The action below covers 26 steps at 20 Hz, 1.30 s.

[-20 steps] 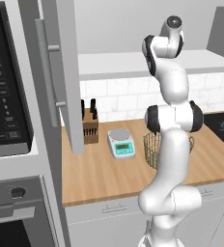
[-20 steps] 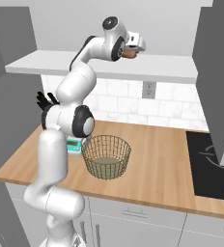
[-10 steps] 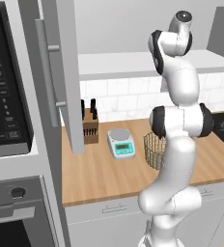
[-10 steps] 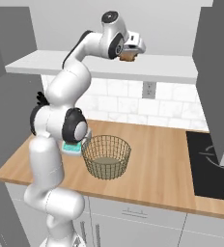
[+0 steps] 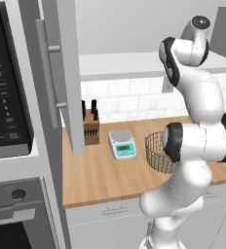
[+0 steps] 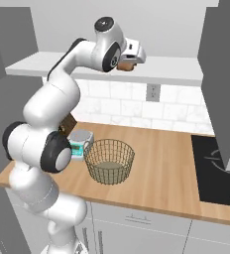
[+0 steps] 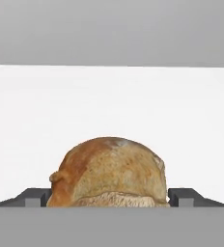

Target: Open the cabinet, pick up the bread from the cabinet and place it in the basket. Then move the basket to the dining counter.

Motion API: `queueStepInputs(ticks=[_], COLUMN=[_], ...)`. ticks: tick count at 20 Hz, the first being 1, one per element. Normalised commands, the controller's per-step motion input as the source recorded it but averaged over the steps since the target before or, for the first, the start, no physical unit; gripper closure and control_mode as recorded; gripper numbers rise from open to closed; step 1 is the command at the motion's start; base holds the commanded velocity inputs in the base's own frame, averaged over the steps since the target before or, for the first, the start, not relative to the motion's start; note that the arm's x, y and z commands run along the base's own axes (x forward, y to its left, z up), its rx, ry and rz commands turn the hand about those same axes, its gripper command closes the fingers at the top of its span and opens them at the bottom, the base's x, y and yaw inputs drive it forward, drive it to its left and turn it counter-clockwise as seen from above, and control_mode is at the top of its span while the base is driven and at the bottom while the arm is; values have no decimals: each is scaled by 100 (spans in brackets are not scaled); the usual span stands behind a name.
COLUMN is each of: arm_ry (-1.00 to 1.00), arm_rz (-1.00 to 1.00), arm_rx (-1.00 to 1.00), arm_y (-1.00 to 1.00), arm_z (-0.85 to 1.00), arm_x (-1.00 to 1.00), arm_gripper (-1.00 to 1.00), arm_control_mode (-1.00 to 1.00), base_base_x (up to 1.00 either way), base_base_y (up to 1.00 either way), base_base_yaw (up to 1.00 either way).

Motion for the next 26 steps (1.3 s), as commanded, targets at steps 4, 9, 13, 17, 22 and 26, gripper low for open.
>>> queueStepInputs(ticks=[4,9,13,17,22,26], arm_ry=[0,5,10,16,17,8], arm_rz=[0,0,0,-6,-14,-11], arm_rx=[0,0,1,6,10,7], arm_y=[-1,0,0,0,26,50], arm_z=[-3,0,-22,-45,-90,-100], arm_x=[-100,-100,-100,-100,-83,-2], arm_gripper=[100,100,100,100,100,100], arm_control_mode=[-100,-100,-100,-100,-100,-100], base_base_x=[0,0,0,0,0,0], base_base_y=[0,0,0,0,0,0], base_base_yaw=[0,0,0,0,0,0])
